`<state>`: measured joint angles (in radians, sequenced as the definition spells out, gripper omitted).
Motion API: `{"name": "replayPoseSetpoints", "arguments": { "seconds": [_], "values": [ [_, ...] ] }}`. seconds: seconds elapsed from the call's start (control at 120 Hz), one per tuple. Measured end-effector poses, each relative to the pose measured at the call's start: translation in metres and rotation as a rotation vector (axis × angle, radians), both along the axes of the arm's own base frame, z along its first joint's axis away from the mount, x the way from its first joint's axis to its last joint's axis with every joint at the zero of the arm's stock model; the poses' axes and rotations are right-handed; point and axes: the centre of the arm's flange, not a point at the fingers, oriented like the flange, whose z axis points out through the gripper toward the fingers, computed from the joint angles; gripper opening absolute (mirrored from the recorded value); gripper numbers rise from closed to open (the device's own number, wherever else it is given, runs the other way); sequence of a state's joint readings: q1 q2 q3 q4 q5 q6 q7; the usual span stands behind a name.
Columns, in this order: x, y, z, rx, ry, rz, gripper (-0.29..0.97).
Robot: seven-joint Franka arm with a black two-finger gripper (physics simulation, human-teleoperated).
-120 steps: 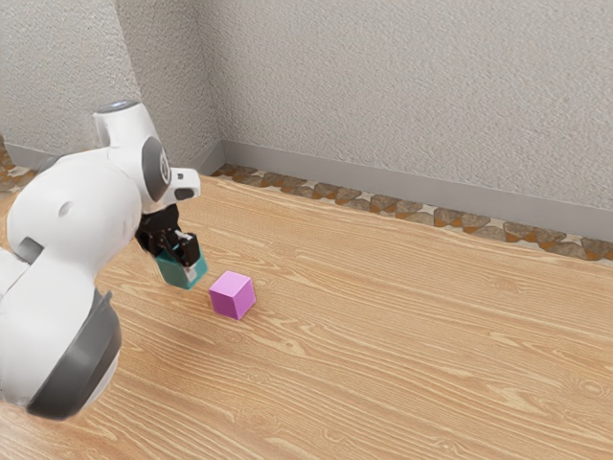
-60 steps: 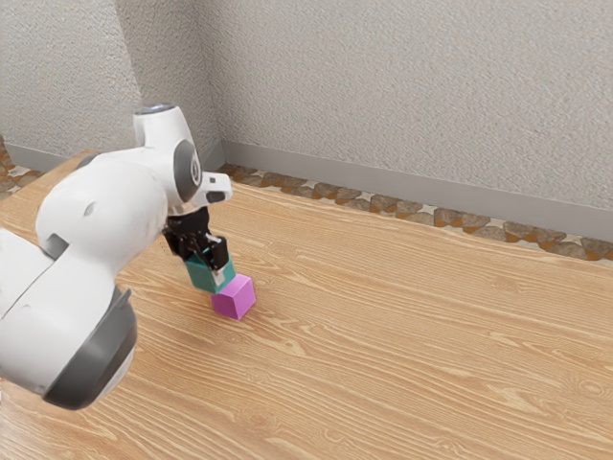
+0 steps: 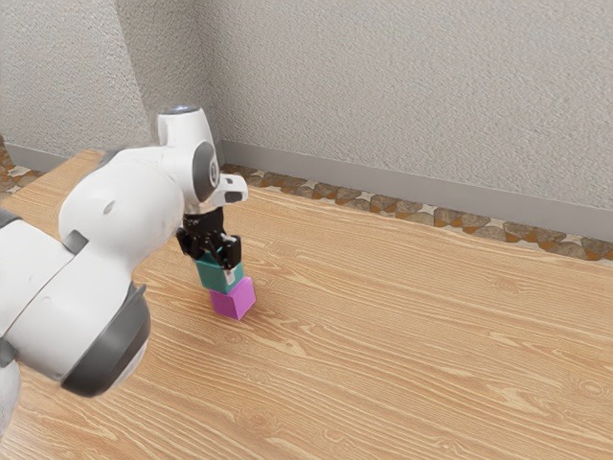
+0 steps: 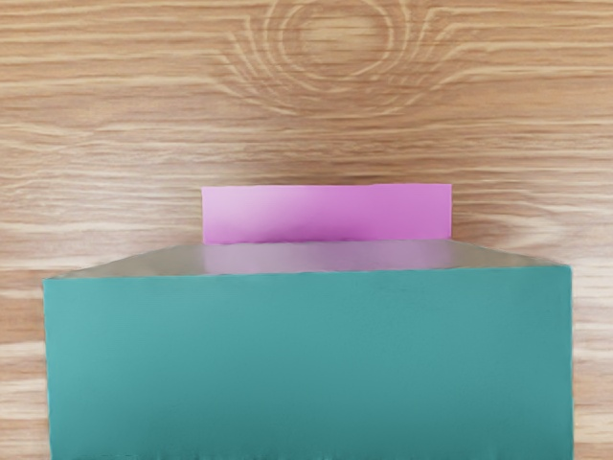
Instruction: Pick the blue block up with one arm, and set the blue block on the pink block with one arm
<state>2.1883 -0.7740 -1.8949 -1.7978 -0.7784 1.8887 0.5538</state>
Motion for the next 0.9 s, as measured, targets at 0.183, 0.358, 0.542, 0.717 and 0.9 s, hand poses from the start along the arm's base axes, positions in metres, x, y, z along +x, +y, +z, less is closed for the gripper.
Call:
{"name": "replayPoseSetpoints", "arguments": {
  "seconds": [0.183, 0.358, 0.542, 0.717, 0.9],
  "values": [
    [0.004, 0.001, 0.0, 0.011, 0.005, 0.02, 0.35],
    [0.011, -0.003, 0.0, 0.017, 0.002, 0.026, 0.35],
    [0.013, -0.006, -0.005, 0.016, 0.01, 0.036, 0.35],
    [0.013, -0.007, -0.007, 0.02, 0.013, 0.048, 0.35],
    [0.016, -0.009, -0.003, 0.024, 0.006, 0.049, 0.36]
  ]
}}
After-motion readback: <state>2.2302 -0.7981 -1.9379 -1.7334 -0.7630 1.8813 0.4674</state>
